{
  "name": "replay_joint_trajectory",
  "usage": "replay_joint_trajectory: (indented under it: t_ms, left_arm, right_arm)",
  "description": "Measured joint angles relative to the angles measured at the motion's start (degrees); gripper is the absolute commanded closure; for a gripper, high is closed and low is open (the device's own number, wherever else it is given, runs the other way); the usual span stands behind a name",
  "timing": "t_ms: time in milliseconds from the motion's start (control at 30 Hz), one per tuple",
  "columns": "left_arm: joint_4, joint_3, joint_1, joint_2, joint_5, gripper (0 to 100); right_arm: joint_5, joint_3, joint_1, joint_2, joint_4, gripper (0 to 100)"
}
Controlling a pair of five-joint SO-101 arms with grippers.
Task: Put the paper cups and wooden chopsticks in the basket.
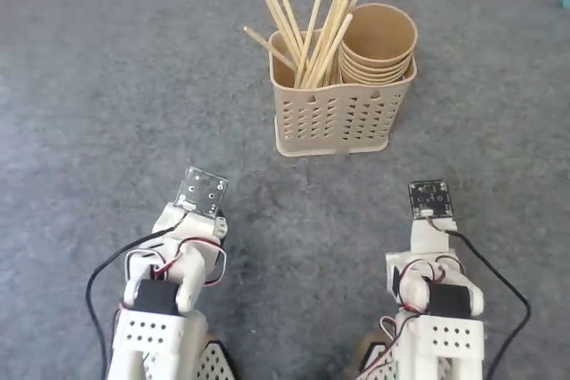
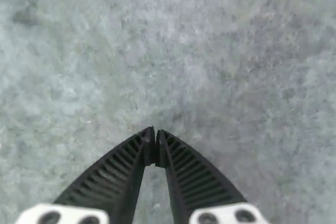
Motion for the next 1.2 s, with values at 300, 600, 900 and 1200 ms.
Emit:
replay_joint_trajectory:
  t_ms: [300, 600, 900, 1200]
  left_arm:
    - [3.52, 0.0, -2.99, 0.0, -0.09, 99]
    - [6.68, 0.0, -2.99, 0.0, -0.18, 99]
    - [7.21, 0.0, -2.99, 0.0, -0.18, 99]
    - [9.58, 0.09, -2.99, -7.91, -0.18, 99]
  right_arm:
    - [0.0, 0.35, -0.18, 0.0, -0.26, 99.2]
    - [0.0, 0.35, -0.18, 0.0, -0.26, 99.2]
    - [0.0, 1.93, 0.0, -6.33, -0.26, 99.2]
    - [0.0, 1.67, -0.09, -14.51, 5.71, 99.2]
